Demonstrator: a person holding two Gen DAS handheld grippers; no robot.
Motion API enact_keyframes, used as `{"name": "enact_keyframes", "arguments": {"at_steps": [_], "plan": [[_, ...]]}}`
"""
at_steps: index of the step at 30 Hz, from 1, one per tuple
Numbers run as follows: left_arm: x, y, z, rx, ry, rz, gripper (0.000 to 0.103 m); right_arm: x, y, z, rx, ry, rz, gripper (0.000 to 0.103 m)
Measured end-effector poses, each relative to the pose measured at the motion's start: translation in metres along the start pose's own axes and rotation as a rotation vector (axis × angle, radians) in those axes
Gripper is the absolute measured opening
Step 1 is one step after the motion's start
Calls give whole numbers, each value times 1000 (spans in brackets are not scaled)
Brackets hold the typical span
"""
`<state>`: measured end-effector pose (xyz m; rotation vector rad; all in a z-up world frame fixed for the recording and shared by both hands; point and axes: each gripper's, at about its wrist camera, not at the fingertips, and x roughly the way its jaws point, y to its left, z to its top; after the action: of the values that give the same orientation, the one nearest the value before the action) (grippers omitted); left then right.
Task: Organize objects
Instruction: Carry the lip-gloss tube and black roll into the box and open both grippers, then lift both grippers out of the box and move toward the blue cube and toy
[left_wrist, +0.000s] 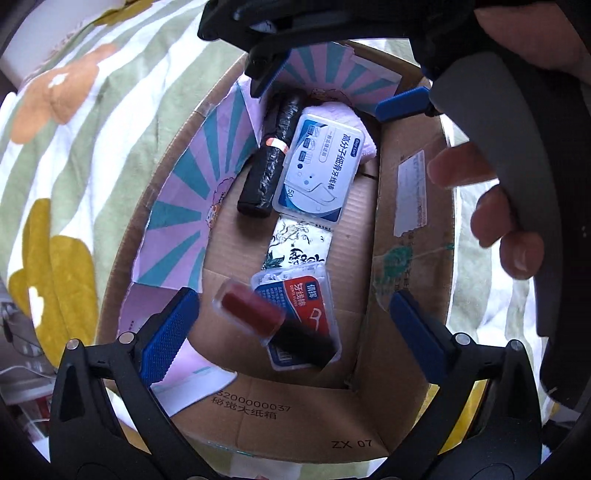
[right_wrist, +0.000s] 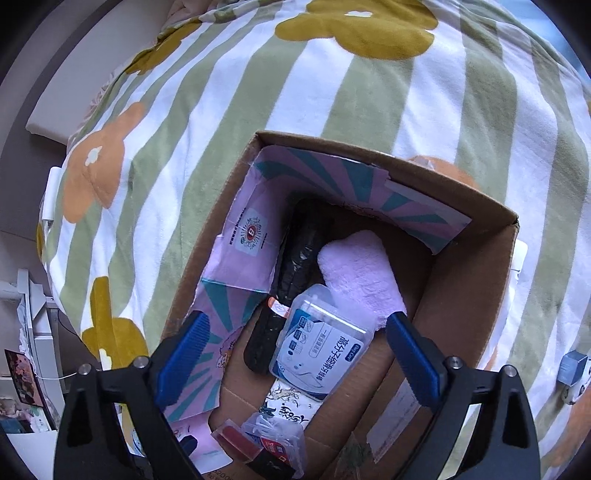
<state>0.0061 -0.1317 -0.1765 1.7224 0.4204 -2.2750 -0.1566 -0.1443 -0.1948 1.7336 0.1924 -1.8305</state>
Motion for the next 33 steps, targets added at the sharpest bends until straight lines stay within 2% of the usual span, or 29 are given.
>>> {"name": "enact_keyframes", "arguments": {"at_steps": [10, 17, 27, 33], "plan": [[-4, 1, -5, 8, -7, 12, 103, -6, -2, -4, -4, -5, -5, 95], [-29, -4, 1, 30, -35, 8, 103, -35, -3, -9, 3, -31, -6, 95], [-83, -25, 18, 148, -83, -29, 103, -122, -16, -27, 50, -136, -44, 95], [-123, -51, 26, 234, -130, -81, 103, -180, -40, -54, 111, -217, -102, 95]]}}
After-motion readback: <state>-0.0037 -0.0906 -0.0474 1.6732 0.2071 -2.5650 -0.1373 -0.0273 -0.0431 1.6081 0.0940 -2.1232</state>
